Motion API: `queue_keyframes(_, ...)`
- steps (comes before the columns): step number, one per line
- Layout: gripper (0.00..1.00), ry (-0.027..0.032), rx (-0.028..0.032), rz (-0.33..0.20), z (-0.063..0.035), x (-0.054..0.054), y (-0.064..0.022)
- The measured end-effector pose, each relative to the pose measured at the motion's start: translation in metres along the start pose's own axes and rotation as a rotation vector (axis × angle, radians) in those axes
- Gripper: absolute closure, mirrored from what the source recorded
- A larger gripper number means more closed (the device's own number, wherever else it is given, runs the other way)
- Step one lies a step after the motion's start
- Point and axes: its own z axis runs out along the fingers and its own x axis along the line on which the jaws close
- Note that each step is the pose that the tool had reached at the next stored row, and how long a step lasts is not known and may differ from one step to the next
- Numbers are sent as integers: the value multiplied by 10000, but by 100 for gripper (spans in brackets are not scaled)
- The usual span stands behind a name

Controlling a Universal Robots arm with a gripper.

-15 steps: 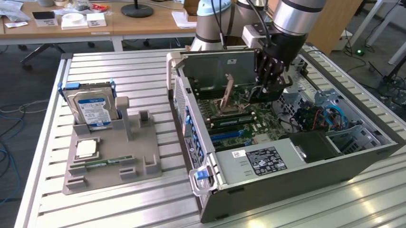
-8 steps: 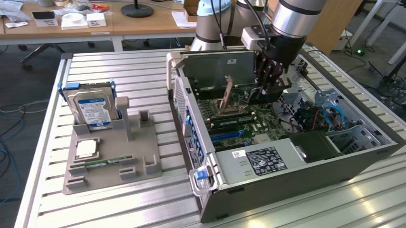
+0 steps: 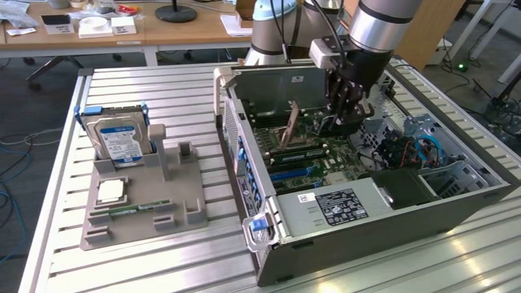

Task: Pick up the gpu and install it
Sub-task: 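Insert the gpu into the slot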

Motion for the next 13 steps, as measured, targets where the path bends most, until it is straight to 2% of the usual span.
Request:
queue_keyframes(8, 74, 0, -1, -16, 127, 10, 24)
queue_keyframes(13, 74, 1, -1, -17, 135, 11, 39)
